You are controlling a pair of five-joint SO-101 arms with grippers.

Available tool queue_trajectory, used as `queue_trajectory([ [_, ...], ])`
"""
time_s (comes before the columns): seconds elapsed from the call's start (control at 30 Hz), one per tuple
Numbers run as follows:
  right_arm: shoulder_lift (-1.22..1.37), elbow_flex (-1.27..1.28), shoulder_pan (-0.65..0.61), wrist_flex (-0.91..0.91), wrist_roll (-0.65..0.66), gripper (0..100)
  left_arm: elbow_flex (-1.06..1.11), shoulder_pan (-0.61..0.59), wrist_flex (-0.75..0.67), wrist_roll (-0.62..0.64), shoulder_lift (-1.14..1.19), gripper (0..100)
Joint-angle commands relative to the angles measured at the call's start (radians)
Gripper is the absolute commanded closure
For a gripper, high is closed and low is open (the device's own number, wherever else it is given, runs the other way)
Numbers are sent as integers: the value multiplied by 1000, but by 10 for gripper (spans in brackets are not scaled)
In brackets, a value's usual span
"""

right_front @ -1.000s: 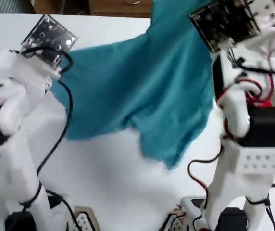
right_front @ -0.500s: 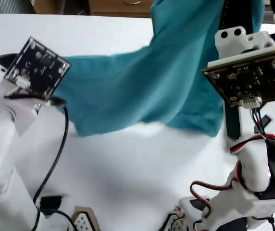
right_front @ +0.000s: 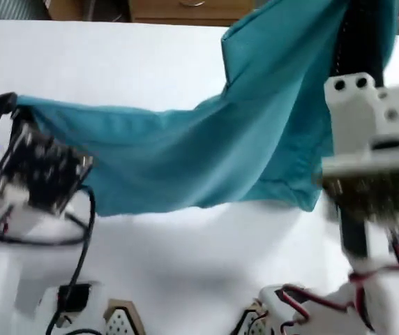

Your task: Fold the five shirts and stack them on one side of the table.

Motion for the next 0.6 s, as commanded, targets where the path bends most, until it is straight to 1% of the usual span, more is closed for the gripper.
queue_trajectory([
  [0.0,-22,-81,-5,2,2,978,-36,-18,0,-5,-40,980],
  [0.13,-22,-123,-13,4,2,978,-36,-68,-6,-3,-69,980],
  [0.27,-22,-120,-101,4,3,978,-28,-68,-3,-3,-71,980],
  [0.37,-21,-115,-137,5,3,978,-28,-69,-5,-3,-71,980],
  [0.57,-24,-123,-180,105,3,978,-13,-74,-3,-3,-75,980],
])
